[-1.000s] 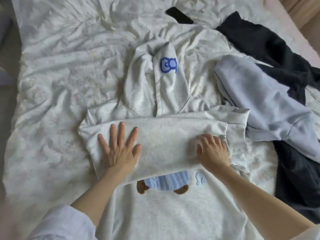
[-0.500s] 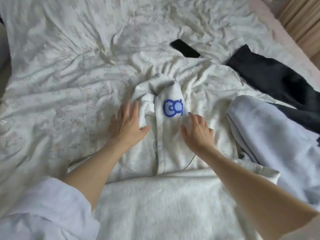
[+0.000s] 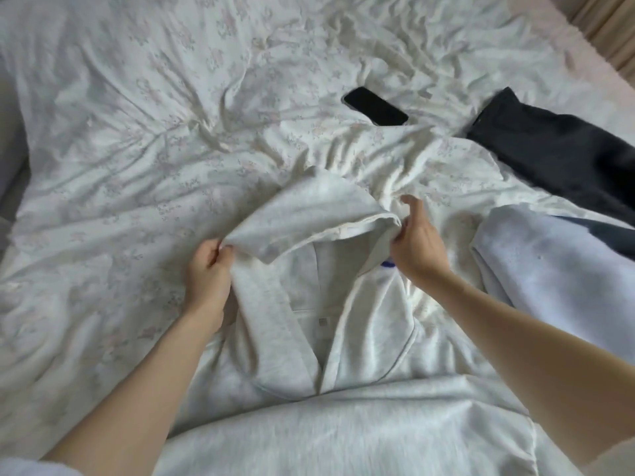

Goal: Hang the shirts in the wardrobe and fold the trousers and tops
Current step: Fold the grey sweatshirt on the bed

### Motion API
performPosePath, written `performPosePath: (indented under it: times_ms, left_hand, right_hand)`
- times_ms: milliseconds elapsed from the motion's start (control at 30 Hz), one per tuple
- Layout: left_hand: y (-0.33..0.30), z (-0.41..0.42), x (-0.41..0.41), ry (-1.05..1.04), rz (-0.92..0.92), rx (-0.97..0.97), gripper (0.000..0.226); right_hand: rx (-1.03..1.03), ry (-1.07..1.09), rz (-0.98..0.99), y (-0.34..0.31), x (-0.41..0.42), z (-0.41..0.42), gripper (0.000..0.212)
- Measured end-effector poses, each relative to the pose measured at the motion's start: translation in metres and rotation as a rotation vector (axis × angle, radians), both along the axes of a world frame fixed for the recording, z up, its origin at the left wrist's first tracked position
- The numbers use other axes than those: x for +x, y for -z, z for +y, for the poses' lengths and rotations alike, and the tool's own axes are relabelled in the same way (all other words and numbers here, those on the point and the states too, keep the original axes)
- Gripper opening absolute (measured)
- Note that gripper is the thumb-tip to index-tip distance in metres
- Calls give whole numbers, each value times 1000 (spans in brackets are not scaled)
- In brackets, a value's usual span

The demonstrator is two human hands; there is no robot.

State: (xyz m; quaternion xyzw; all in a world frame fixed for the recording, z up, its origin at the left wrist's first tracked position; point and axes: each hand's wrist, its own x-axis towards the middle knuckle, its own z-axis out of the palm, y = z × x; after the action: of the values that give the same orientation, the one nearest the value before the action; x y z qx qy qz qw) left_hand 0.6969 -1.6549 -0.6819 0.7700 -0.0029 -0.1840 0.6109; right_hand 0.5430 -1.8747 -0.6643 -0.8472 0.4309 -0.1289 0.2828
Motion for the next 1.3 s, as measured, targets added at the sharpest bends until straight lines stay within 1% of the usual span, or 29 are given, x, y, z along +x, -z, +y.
performPosePath:
  times_ms: [33,133,167,200,233,267,300,333,367,467,500,567,600,667,733,800,867,933,1000,1033,1100,1167,1200,1300]
  left_hand:
    - [-2,-2,-1,17,66,-21,22]
    - [-13,-16,0,73,178,16,23]
    - [-19,-21,2,74,223,27,17]
    - [-26,-26,3,76,289,3,15]
    - [-29,-32,6,98,340,-27,20]
    - [-32,-38,8,168,345,-3,28]
    - [-33,-42,8,262,293,108,37]
    - [-34,-45,7,340,220,237,41]
    - [-32,-47,7,400,153,346,40]
    - [-36,-47,4,503,87,535,26]
    - [-38,-43,4,523,9,626,24]
    - [-38,-32,1,542,-195,786,27]
    - [-38,-24,-1,537,-296,814,27]
    - [-37,-4,-13,526,-440,731,20]
    - [-41,14,-27,486,-589,627,29]
    - [-54,31,-45,475,-826,556,33]
    - [-69,51,-66,462,-1063,516,25]
    - [-75,75,-89,472,-1195,493,13]
    - [-79,104,-122,526,-1237,440,2]
    - [-79,116,-136,562,-1236,415,5]
    - [-76,147,-170,670,-1205,398,9]
    - [-68,173,-202,758,-1149,446,12]
    - [-64,183,-216,807,-1113,490,16]
    - [-50,204,-247,1006,-982,623,27]
  right_hand:
    - [88,-11,0,0,-6,-3,43]
    - [281,-24,12,-5,-9,-11,27]
    - [373,5,-25,-9,-7,-13,23]
    - [498,41,-107,-16,-4,-14,21]
    - [630,84,-189,-22,0,-15,24]
    - [711,104,-227,-27,3,-15,28]
    - [724,72,-183,-29,6,-14,34]
    - [688,13,-85,-30,9,-12,37]
    - [642,-45,25,-29,12,-9,37]
    - [462,-92,272,-24,15,-5,13]
    - [374,-98,339,-23,14,-5,9]
    - [192,-147,415,-21,5,-5,11]
    - [115,-175,403,-20,-2,-3,13]
    - [2,-203,332,-17,-25,8,18]
    - [-60,-194,192,-16,-48,22,21]
    - [-118,-204,22,-22,-76,37,20]
    - [-218,-243,-67,-33,-105,55,22]
    - [-272,-308,-98,-39,-133,76,27]
    - [-287,-360,-125,-44,-165,98,30]
    - [-284,-369,-122,-44,-177,104,30]
    - [-285,-398,-112,-41,-208,118,23]
    - [-310,-453,-87,-36,-241,133,19]
    - [-329,-491,-49,-33,-255,138,22]
    - [-339,-631,213,-20,-292,158,40]
